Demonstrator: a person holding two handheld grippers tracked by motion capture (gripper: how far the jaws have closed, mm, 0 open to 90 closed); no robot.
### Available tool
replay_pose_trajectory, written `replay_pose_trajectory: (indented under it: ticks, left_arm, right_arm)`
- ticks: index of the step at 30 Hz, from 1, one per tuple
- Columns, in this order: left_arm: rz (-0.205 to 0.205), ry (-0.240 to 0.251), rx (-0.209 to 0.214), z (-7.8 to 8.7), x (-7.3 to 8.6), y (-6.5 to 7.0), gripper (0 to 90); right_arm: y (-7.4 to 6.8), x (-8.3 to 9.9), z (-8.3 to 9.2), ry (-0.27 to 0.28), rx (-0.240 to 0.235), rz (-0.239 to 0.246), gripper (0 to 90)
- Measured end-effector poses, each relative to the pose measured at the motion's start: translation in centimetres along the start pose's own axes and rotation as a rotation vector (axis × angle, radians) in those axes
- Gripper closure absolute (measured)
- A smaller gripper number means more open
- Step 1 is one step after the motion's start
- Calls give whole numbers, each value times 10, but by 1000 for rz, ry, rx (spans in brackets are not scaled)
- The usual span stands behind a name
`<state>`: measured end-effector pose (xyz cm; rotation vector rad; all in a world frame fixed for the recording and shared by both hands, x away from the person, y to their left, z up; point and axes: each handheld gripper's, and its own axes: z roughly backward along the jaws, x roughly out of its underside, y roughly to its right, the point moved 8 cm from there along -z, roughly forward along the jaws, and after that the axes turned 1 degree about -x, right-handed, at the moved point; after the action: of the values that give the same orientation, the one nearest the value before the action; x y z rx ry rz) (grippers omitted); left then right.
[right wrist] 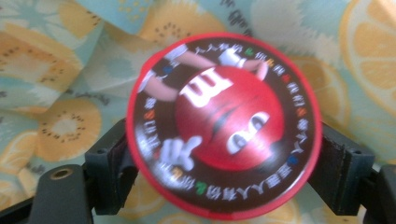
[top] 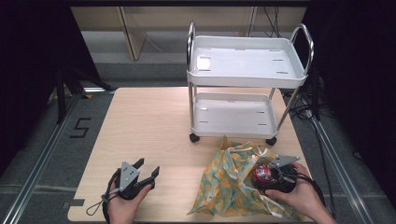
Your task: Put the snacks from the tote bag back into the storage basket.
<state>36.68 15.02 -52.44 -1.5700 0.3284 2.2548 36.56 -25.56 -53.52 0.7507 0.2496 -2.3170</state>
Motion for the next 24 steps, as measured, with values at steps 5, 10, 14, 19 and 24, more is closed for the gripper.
replay_pose_trajectory:
  ticks: [5,10,14,19,24]
  left_arm:
    - [1,-1,4,0,0,0,349]
    - [1,-2,8,-1,1,1,349]
    - [2,0,9,-1,0,1,350]
    - [2,-3,7,0,1,0,349]
    - [1,-3,7,0,1,0,349]
  right_arm:
    - [-1,-2,-3,-9,-11,-3,218]
    - [0,0,-4,-29,-13,15,253]
    - [-4,-1,-4,-15,-29,-40,259]
    - [-1,0,-4,-4,-10,-11,262]
    - [-1,2,0,-33,-20,-21,263]
